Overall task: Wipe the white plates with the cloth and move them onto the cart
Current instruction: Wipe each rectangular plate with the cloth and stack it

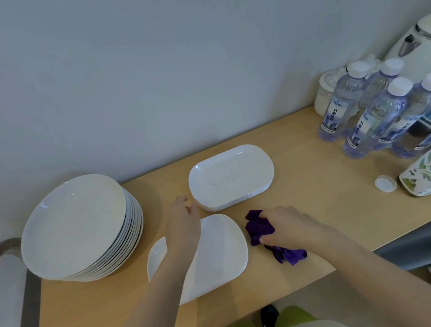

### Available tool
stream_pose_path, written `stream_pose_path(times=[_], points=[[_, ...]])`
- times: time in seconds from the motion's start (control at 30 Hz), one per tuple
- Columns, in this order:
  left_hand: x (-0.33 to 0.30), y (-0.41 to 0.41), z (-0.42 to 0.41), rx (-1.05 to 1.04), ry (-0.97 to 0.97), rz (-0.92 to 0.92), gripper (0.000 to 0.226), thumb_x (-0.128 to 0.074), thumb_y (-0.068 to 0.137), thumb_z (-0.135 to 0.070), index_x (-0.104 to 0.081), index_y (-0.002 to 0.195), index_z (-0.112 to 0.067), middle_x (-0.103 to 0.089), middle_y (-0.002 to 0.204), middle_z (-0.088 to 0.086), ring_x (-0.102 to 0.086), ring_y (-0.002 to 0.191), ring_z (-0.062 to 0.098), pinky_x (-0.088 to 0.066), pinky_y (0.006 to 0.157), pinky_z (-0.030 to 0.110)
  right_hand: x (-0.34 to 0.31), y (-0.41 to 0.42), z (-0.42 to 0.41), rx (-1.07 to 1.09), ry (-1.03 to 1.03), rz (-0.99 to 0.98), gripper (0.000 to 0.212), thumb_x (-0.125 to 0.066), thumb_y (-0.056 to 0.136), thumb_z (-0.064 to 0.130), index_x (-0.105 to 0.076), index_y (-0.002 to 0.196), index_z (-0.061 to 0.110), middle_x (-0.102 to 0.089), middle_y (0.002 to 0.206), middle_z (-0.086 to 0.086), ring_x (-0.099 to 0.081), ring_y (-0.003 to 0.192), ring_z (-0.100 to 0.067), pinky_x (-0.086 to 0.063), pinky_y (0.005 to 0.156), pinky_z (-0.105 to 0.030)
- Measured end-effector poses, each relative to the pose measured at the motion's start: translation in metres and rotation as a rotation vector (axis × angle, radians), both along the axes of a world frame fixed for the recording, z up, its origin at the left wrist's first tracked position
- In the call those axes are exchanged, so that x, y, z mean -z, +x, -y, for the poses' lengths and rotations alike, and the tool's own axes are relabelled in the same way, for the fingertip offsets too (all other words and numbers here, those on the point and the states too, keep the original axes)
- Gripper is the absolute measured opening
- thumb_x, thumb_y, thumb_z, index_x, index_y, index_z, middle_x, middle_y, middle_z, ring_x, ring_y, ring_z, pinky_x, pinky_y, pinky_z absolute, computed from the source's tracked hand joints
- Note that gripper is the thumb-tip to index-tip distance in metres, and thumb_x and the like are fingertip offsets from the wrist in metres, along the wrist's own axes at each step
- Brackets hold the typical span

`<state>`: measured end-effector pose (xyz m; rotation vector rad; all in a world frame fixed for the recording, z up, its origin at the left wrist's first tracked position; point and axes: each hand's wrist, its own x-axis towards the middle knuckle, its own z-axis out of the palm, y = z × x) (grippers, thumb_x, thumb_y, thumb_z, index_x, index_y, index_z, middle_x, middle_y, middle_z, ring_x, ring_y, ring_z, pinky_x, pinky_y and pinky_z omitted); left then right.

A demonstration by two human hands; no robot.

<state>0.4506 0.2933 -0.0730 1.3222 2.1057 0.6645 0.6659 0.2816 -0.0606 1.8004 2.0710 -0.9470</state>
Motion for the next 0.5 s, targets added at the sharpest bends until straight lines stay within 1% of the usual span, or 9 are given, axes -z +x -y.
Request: stream_pose_path(times=[0.07,0.1,0.17,0.23,0.33,0.43,0.5], points=[[0.0,0.004,-0.012,0.002,-0.045,-0.017,0.041,-0.044,0.1,-0.03,-0.044,0.137,-0.011,-0.059,0.116,0.005,-0.049,0.088,0.012,-0.038,0.077,0.024,-0.014,0.003,-0.014,0.096,0.041,-0.116,0.032,-0.049,0.089,0.033,-0.057,0.114,0.014,-0.062,0.108,-0.004,-0.059,0.102,-0.026,-0.047,0.079,-0.034],[0.0,0.005,-0.017,0.011,-0.067,-0.03,0.042,-0.044,0.1,-0.031,-0.044,0.135,-0.01,-0.059,0.117,0.007,-0.049,0.089,0.013,-0.039,0.077,0.024,-0.019,0.004,-0.022,0.163,0.084,-0.162,0.03,-0.046,0.091,0.031,-0.057,0.115,0.015,-0.063,0.109,-0.003,-0.06,0.1,-0.024,-0.048,0.078,-0.033],[0.001,0.008,-0.025,0.031,-0.105,-0.056,0.04,-0.045,0.099,-0.033,-0.046,0.13,-0.008,-0.059,0.116,0.008,-0.051,0.089,0.014,-0.041,0.076,0.024,-0.025,0.006,-0.038,0.263,0.188,-0.2,0.033,-0.043,0.095,0.027,-0.053,0.125,0.017,-0.061,0.116,-0.003,-0.059,0.1,-0.022,-0.047,0.08,-0.032],[0.004,0.009,-0.031,0.038,-0.135,-0.064,0.039,-0.046,0.099,-0.033,-0.046,0.128,-0.008,-0.059,0.116,0.008,-0.051,0.089,0.015,-0.041,0.075,0.025,-0.025,0.007,-0.055,0.315,0.273,-0.21,0.038,-0.042,0.096,0.022,-0.046,0.133,0.014,-0.057,0.122,-0.007,-0.057,0.104,-0.025,-0.047,0.084,-0.034],[0.007,0.011,-0.038,0.037,-0.162,-0.052,0.036,-0.048,0.098,-0.03,-0.045,0.128,-0.011,-0.057,0.115,0.006,-0.051,0.088,0.016,-0.042,0.071,0.024,-0.016,0.006,-0.074,0.344,0.311,-0.135,0.044,-0.041,0.096,0.018,-0.036,0.138,0.007,-0.048,0.129,-0.015,-0.05,0.112,-0.031,-0.043,0.093,-0.039],[0.008,0.012,-0.042,0.01,-0.174,-0.055,0.034,-0.048,0.097,-0.031,-0.043,0.126,-0.012,-0.055,0.104,0.004,-0.053,0.085,0.016,-0.042,0.064,0.023,-0.006,0.003,-0.085,0.33,0.327,-0.002,0.041,-0.041,0.097,0.023,-0.036,0.133,0.003,-0.046,0.128,-0.018,-0.047,0.114,-0.033,-0.037,0.093,-0.037],[0.01,0.011,-0.044,0.0,-0.167,-0.063,0.036,-0.046,0.097,-0.037,-0.045,0.124,-0.013,-0.054,0.098,0.001,-0.055,0.082,0.016,-0.041,0.059,0.022,-0.001,0.001,-0.09,0.336,0.323,0.01,0.041,-0.041,0.098,0.025,-0.036,0.132,0.003,-0.046,0.128,-0.018,-0.047,0.114,-0.033,-0.037,0.092,-0.036]])
